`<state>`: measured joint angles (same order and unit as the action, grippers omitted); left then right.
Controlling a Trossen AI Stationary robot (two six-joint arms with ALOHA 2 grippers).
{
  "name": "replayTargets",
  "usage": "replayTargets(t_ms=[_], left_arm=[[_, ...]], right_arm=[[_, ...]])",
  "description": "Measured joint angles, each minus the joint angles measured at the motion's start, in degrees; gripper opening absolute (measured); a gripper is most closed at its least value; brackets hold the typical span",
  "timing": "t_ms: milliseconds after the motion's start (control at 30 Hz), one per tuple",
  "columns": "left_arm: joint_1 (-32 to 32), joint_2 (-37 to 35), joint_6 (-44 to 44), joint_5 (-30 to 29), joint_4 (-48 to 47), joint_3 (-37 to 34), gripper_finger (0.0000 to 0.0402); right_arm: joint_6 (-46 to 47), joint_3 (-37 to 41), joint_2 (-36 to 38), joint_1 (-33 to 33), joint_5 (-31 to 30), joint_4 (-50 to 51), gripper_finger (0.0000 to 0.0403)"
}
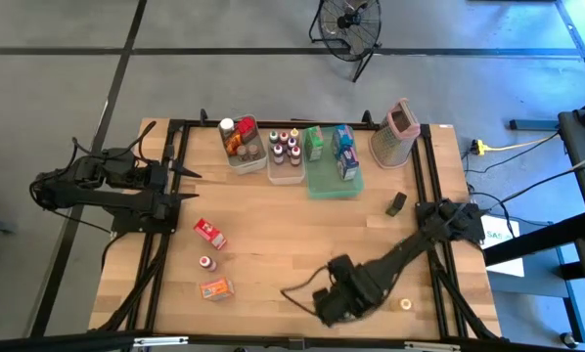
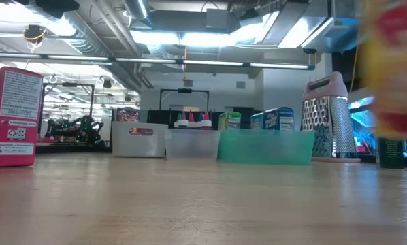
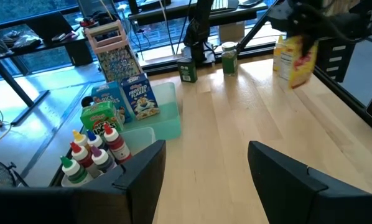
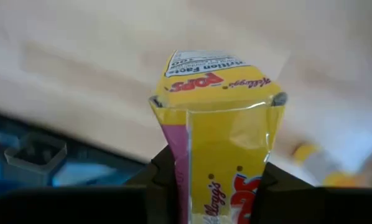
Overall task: Pick & Place Kitchen Items
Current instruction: Put the yellow cereal box into the green bin
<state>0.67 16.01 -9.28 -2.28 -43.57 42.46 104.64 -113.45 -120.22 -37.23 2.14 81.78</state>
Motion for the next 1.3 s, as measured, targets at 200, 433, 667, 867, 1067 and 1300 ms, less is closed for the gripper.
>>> replayTargets(t_ms=[200, 433, 667, 867, 1067, 1300], left_arm=[[0.02, 0.00, 0.04, 0.00, -0.42, 0.00, 0.0224], [0.02, -0.01, 0.11, 0.02, -1.40, 0.00, 0.0224], [0.02, -0.01, 0.14, 1.75, -1.62, 0.00, 0.0224], [0.01, -0.01, 0.13, 3.90, -1.49, 0.00, 0.0224], [0.02, 0.00, 0.14, 3.90, -1.56, 0.00, 0.0224], [0.02, 0.00, 0.42, 3.91, -1.68, 0.00, 0.0224]], right_arm=[[-8.61, -3.36, 0.38, 8.43, -3.98, 7.76, 0.0090], [-21.78, -3.40, 1.85, 19.60, -7.21, 6.76, 0.0090], [-32.26, -7.99, 2.81, 26.72, -8.94, 8.25, 0.0090], [-40.65, -16.06, 3.52, 33.03, -12.55, 8.23, 0.0090], [-47.82, -19.87, 3.50, 40.36, -12.16, 8.24, 0.0090], [-52.18, -20.10, 5.16, 46.91, -12.85, 8.24, 0.0090]])
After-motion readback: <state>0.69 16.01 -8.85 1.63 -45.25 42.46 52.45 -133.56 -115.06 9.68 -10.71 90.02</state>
